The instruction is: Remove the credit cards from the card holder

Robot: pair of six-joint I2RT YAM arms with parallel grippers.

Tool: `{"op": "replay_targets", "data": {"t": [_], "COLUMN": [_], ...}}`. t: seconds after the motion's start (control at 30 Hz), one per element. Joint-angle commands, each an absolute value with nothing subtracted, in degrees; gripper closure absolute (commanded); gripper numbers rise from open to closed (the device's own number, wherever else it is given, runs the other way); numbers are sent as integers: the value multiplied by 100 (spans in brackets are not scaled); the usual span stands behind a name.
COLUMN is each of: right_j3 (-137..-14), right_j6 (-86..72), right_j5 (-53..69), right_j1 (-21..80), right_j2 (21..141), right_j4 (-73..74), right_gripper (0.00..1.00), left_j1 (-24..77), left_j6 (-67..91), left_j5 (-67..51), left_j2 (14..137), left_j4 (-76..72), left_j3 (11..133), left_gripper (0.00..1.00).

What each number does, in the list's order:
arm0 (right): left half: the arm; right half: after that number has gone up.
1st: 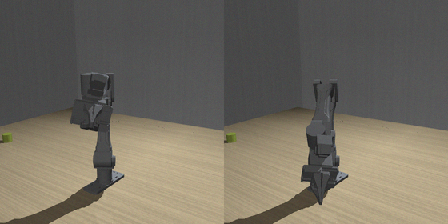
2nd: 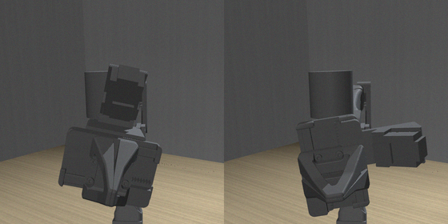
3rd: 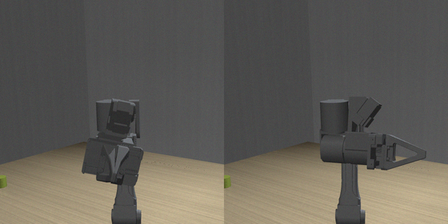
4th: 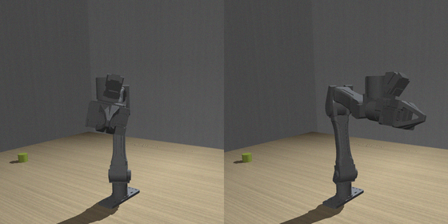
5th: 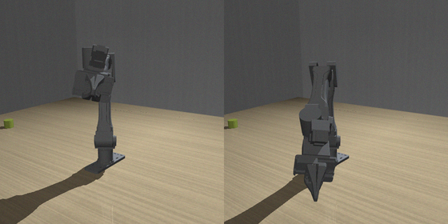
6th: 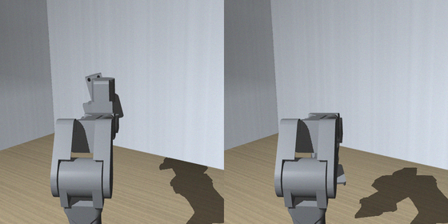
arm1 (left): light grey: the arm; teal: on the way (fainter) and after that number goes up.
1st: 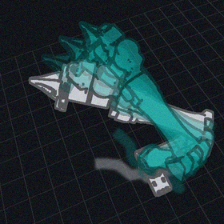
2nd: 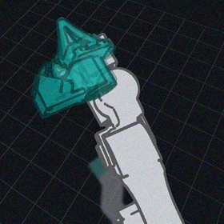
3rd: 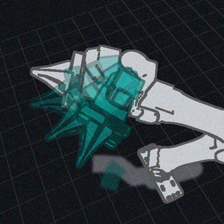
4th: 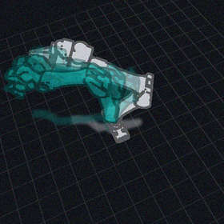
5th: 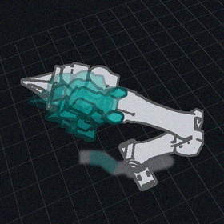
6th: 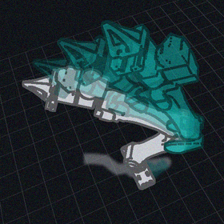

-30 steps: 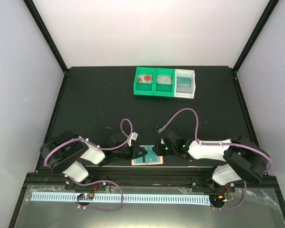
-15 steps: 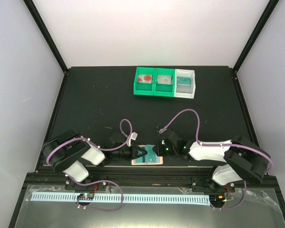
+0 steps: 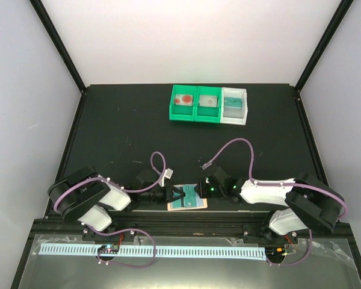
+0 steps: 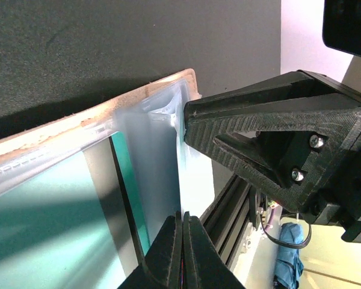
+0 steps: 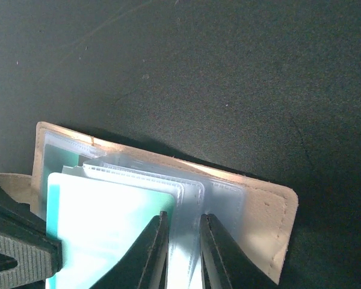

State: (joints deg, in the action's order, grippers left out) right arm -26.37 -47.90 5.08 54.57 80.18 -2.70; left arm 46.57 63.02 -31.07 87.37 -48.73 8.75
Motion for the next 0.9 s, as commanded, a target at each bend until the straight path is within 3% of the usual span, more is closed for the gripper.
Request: {"op": "replay_targets", "data": {"t": [0.0, 0.67, 0.7, 0.73, 0.77, 0.8, 0.87], "right_j3": [-2453, -2373, -2373, -2373, -2373, -2366, -2356], "right_j6": [-4785, -4820, -4820, -4823, -4823, -4830, -4849], "right_j5": [212, 325, 321, 322, 320, 325, 325], "right_j1": [5448, 5449, 5449, 5449, 5448, 5449, 5449], "right_j2": [8086, 8034, 8033, 8033, 8033, 8026, 8012], "right_j4": [299, 110, 114, 114, 107, 106, 89], "right_gripper": [81, 82, 82, 82, 82, 82, 82], "left_j1": [4623, 4615, 4614, 4615, 4614, 4615, 4615], "left_j6": [6046, 6043, 6028, 5998, 5943, 5919, 5944], "left_j5": [-3127, -3267, -3254, -3206, -3185, -3196, -3184], "left_j2": [8471, 8565, 8561, 8553, 8544, 8530, 8489], "left_j4": [-4555, -4851, -4748, -4556, -4455, -4483, -4612], "left_j3": [859, 924, 946, 989, 1022, 1009, 926], "left_gripper": [97, 98, 94, 83, 85, 96, 98]}}
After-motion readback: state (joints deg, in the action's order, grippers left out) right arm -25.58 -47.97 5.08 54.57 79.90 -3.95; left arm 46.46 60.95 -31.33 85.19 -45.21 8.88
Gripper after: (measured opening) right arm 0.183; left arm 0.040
